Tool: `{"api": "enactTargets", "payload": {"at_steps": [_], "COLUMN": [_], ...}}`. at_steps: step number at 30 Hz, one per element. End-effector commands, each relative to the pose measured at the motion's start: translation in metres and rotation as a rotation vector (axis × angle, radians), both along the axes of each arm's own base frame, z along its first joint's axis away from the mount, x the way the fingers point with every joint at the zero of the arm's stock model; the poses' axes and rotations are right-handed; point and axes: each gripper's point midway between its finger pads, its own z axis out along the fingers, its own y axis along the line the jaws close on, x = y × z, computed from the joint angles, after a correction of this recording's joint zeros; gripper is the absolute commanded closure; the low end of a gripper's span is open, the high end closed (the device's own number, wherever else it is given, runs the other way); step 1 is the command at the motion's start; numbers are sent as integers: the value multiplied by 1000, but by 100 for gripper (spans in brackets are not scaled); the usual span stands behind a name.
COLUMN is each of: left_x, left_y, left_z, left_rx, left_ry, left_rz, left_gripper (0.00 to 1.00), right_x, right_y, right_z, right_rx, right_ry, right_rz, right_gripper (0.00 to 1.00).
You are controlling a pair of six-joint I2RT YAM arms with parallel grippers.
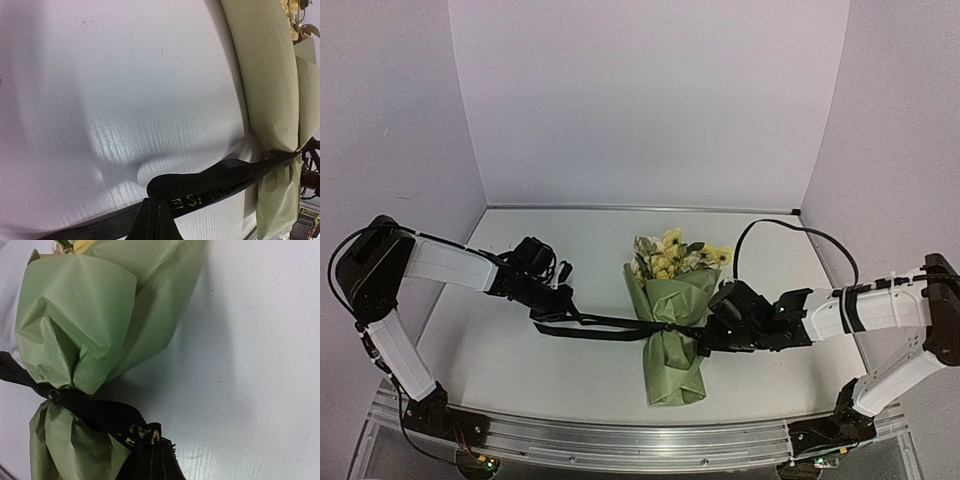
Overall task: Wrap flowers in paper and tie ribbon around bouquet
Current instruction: Tie the half-tied ribbon around the folded bouquet.
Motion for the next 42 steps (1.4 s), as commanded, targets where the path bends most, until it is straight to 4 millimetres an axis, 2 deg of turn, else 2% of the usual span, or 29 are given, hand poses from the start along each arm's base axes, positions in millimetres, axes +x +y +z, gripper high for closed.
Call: {"api": "enactTargets", "payload": {"at_steps": [1,4,7,9,11,15,17,19,21,23,28,30,32,34,36,42], "left_x": [11,12,15,17,18,24,25,25,24,22,21,22,22,22,23,24], "left_y": [32,40,45,43,38,26,22,16,13,12,12,12,12,11,10,9], "left_z": [-18,-21,-22,-19,-13,6,12,17,18,18,16,16,16,17,18,20], "left_rx": [81,76,80,75,55,15,3,-6,-6,-7,-1,-1,-2,-6,-9,-10], "left_ry": [33,49,52,49,36,-8,-22,-36,-38,-37,-34,-36,-38,-40,-40,-42], "left_rz": [110,140,154,146,122,59,33,9,-8,-17,-23,-23,-24,-26,-28,-34], "left_gripper": [100,100,100,100,100,100,100,100,100,100,100,100,100,100,100,100], "right_x": [-13,-18,-23,-25,-30,-56,-69,-74,-74,-71,-59,-54,-49,-43,-43,-39], "right_y": [-45,-56,-50,-37,-13,35,50,59,61,58,29,14,1,-3,1,34], "right_z": [-24,-28,-23,-12,7,44,45,43,43,48,51,42,26,12,2,-11], "right_rx": [-148,-189,-207,-196,-148,-127,-121,-107,-112,-123,-142,-161,-159,-144,-138,-79], "right_ry": [32,37,64,80,117,166,227,260,253,219,171,175,201,215,227,202], "right_rz": [-56,-44,38,109,203,449,520,557,579,589,541,507,461,444,487,638], "right_gripper": [100,100,100,100,100,100,100,91,74,63,49,49,54,56,58,57]}}
